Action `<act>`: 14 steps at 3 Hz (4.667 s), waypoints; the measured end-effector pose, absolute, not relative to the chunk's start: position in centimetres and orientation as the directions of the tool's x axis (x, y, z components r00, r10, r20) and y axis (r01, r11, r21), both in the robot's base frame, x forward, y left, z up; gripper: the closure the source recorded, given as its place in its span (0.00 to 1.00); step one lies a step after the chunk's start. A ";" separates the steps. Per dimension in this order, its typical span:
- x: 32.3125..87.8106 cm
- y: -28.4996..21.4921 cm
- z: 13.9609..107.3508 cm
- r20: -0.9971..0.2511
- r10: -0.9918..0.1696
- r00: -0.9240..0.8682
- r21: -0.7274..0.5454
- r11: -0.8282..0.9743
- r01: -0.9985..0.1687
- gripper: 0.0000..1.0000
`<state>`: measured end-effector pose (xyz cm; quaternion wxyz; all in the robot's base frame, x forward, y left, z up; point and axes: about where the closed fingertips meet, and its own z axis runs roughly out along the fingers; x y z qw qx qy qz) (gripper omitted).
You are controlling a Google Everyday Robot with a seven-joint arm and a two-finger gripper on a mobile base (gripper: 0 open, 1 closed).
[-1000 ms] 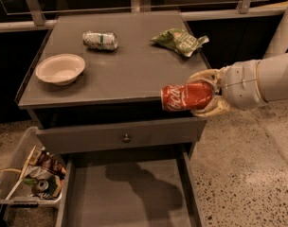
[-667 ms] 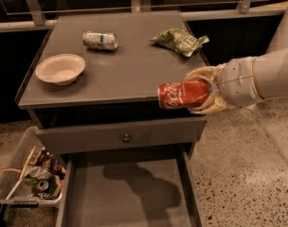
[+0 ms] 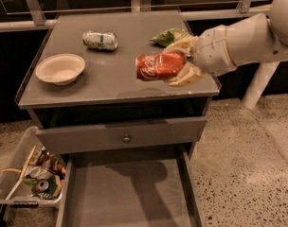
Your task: Pick coke can from middle drawer and place on counter
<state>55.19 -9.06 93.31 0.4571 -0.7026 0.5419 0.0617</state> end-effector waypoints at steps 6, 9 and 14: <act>64.2 -2.0 92.5 -0.820 -0.536 0.200 -0.352 0.198 -0.915 1.00; 69.1 -6.5 89.4 -0.824 -0.567 0.008 -0.252 0.354 -0.901 1.00; 69.9 -5.1 83.7 -0.725 -0.682 -0.094 -0.161 0.301 -0.940 1.00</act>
Offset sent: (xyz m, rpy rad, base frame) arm 0.0252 0.0395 -0.0231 0.2526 0.2069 -0.1036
